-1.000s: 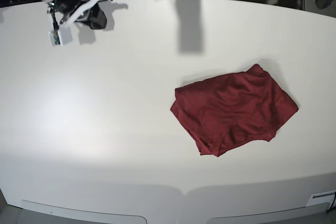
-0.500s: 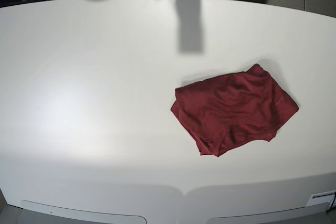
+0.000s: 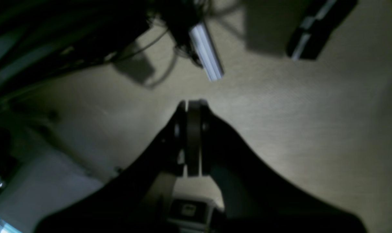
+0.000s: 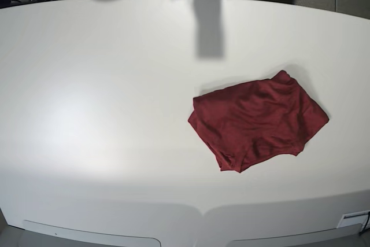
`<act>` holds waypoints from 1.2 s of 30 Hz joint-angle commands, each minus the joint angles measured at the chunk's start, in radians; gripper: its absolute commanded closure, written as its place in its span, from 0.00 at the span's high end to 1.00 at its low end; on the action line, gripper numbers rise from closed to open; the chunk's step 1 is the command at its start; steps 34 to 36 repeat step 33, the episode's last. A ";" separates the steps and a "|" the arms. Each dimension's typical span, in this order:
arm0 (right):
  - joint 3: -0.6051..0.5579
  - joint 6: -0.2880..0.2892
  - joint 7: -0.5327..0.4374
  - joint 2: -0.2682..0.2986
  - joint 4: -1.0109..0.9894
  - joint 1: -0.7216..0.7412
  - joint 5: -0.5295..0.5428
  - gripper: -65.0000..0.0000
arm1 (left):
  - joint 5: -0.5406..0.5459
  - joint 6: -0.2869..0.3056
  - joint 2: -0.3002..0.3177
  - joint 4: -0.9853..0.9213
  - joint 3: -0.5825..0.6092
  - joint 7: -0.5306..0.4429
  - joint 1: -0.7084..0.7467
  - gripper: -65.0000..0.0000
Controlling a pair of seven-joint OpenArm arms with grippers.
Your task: Fold the T-shirt properly
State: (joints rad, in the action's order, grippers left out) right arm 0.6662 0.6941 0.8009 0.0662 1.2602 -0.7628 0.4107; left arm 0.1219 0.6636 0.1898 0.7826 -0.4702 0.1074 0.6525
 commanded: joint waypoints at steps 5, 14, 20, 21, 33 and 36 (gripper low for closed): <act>0.006 0.004 -0.226 0.146 -0.405 0.158 -0.164 0.00 | -0.039 -0.149 0.010 -0.151 0.080 -0.007 -0.103 0.00; -0.214 0.004 -0.612 0.285 -0.888 0.433 -0.435 0.00 | -0.043 -0.267 -0.003 -0.364 0.151 -0.074 -0.277 0.00; -0.449 -0.082 -0.614 0.233 -0.892 0.532 -0.427 0.00 | -0.023 -0.346 -0.021 -0.404 0.151 -0.055 -0.349 0.00; -0.481 -0.105 -0.615 0.219 -0.892 0.537 -0.425 0.00 | -0.016 -0.352 -0.024 -0.403 0.151 -0.047 -0.356 0.00; -0.640 -0.158 -0.647 0.164 -0.891 0.547 -0.354 0.00 | 0.035 -0.354 -0.046 -0.403 0.151 -0.034 -0.373 0.00; -0.640 -0.158 -0.647 0.164 -0.891 0.547 -0.354 0.00 | 0.035 -0.354 -0.046 -0.403 0.151 -0.034 -0.373 0.00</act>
